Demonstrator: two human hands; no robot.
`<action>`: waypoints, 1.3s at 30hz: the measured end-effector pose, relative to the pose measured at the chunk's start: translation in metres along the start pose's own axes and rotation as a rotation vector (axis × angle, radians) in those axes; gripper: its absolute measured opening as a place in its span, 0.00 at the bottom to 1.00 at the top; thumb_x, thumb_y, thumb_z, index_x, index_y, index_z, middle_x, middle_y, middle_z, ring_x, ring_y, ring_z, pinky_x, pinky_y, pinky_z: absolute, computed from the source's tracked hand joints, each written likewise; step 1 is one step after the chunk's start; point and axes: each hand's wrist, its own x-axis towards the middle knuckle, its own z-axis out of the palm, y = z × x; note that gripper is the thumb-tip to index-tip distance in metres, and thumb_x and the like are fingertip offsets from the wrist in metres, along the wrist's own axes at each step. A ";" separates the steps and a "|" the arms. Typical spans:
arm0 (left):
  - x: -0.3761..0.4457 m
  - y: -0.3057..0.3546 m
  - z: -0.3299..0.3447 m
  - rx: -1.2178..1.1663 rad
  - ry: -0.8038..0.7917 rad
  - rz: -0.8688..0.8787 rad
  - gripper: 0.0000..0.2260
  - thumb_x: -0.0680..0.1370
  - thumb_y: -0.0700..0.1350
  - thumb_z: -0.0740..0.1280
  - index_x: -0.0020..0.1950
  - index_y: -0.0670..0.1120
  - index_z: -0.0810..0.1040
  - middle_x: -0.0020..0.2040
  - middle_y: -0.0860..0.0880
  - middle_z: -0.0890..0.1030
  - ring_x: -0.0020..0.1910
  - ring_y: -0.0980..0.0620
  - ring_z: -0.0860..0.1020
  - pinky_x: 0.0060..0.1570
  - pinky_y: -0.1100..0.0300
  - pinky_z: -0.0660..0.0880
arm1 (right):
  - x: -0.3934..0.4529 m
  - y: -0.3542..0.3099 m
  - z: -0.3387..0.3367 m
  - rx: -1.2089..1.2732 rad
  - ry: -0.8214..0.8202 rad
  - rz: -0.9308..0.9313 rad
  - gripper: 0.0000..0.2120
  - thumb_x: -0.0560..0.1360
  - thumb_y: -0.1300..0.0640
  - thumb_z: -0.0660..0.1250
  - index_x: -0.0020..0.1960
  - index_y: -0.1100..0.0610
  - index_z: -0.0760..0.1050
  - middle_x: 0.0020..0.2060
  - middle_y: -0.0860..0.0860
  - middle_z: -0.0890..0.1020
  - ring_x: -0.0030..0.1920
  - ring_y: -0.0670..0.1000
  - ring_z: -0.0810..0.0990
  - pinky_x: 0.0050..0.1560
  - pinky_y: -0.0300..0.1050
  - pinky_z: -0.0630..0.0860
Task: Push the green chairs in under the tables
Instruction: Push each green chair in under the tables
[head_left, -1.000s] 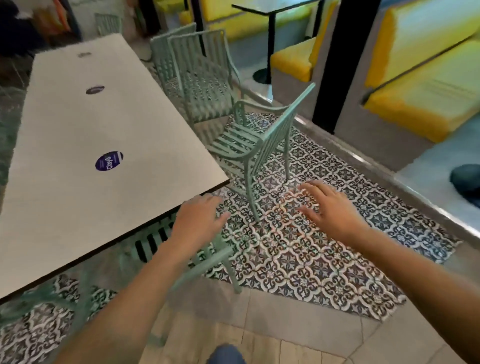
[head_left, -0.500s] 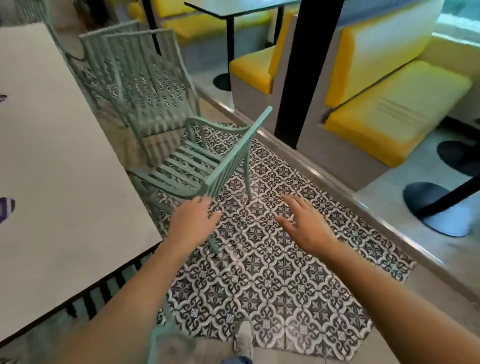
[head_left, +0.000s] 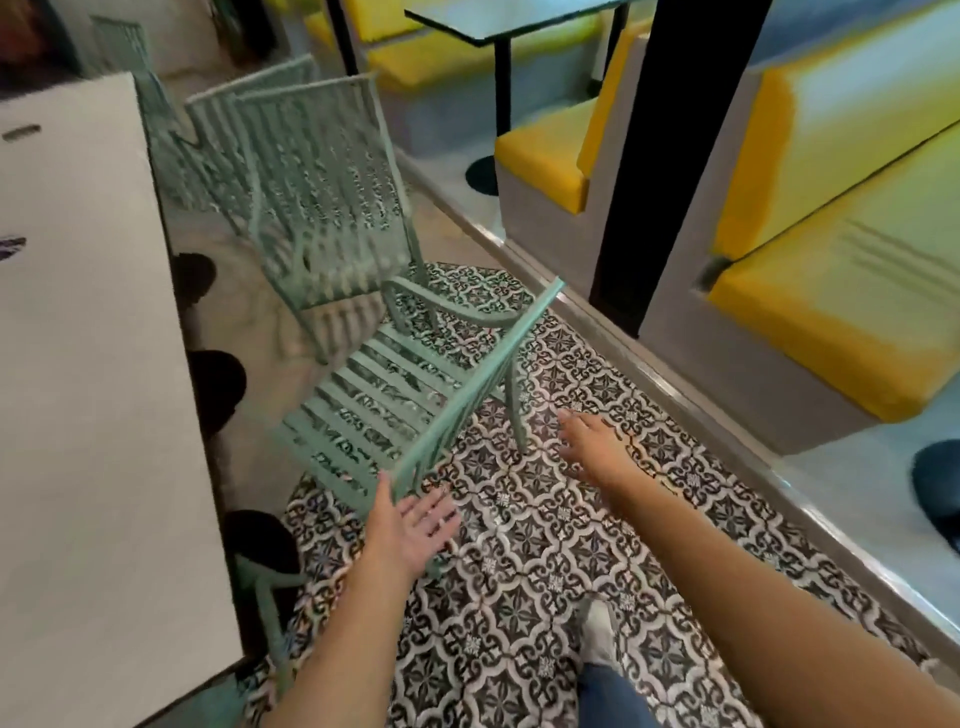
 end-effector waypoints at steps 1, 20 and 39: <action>0.008 -0.003 0.010 -0.124 0.044 -0.001 0.35 0.78 0.62 0.62 0.75 0.42 0.57 0.67 0.35 0.71 0.64 0.35 0.73 0.62 0.36 0.70 | 0.019 -0.006 -0.002 0.076 -0.045 0.060 0.11 0.81 0.46 0.57 0.56 0.51 0.72 0.60 0.56 0.75 0.59 0.57 0.75 0.63 0.58 0.72; 0.118 0.017 0.078 -0.816 0.625 0.252 0.19 0.80 0.53 0.61 0.66 0.44 0.69 0.61 0.40 0.75 0.55 0.40 0.78 0.55 0.43 0.77 | 0.275 -0.100 0.000 0.432 -0.198 0.496 0.17 0.76 0.56 0.67 0.63 0.55 0.73 0.57 0.60 0.78 0.55 0.58 0.80 0.54 0.59 0.79; 0.130 0.033 0.135 -0.893 0.738 0.262 0.06 0.81 0.41 0.60 0.58 0.44 0.72 0.63 0.37 0.73 0.61 0.37 0.75 0.57 0.41 0.76 | 0.374 -0.171 0.014 0.219 -0.178 0.661 0.02 0.78 0.64 0.62 0.48 0.62 0.69 0.52 0.58 0.76 0.49 0.55 0.78 0.54 0.54 0.78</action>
